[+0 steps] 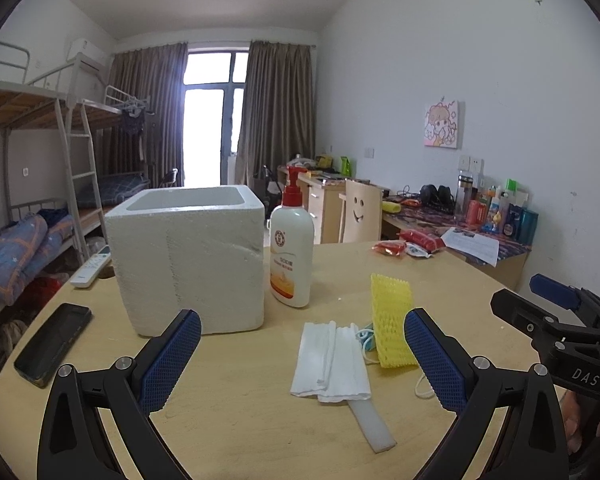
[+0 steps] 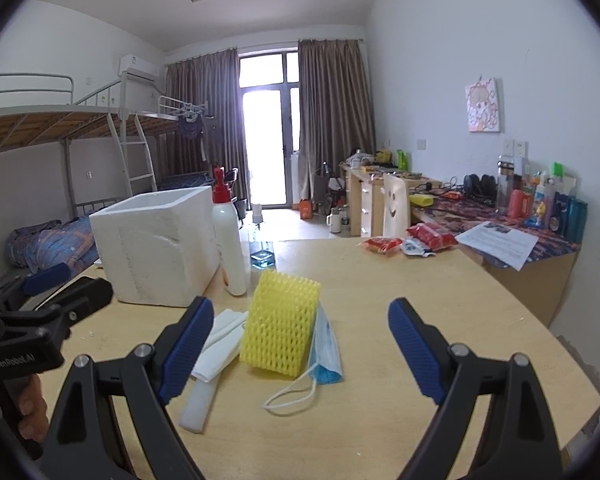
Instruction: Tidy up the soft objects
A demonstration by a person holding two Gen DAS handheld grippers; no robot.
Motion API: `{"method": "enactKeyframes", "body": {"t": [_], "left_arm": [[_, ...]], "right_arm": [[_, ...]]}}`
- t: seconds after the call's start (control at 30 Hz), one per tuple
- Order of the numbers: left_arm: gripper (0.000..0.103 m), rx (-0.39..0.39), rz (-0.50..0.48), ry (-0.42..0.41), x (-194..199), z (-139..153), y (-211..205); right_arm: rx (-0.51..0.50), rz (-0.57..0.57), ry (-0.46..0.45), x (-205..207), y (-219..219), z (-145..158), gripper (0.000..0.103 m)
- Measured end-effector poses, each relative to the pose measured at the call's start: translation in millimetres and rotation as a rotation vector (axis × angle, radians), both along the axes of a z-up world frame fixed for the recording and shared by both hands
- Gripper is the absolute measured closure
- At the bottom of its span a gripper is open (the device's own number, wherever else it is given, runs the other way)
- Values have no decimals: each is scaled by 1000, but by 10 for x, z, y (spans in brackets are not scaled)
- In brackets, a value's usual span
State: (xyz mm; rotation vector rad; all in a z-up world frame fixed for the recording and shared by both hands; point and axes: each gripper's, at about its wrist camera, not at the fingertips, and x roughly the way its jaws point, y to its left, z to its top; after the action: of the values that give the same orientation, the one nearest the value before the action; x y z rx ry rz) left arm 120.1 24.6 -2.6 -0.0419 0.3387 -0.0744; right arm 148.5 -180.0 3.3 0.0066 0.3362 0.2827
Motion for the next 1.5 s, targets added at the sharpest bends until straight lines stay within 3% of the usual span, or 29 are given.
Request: {"method": "enactKeyframes", "body": {"t": [0.4, 0.97, 1.2, 1.5], "left_arm": [[1, 11, -33, 101, 299, -83, -43], [2, 21, -68, 335, 811, -391, -145], [9, 27, -75, 438, 994, -605, -201], [25, 33, -90, 495, 1075, -725, -233]], "right_arm": [[-67, 10, 93, 280, 41, -126, 11], [-109, 17, 273, 659, -46, -362, 11], [-147, 14, 340, 782, -51, -493, 11], [-159, 27, 392, 859, -72, -616, 18]]}}
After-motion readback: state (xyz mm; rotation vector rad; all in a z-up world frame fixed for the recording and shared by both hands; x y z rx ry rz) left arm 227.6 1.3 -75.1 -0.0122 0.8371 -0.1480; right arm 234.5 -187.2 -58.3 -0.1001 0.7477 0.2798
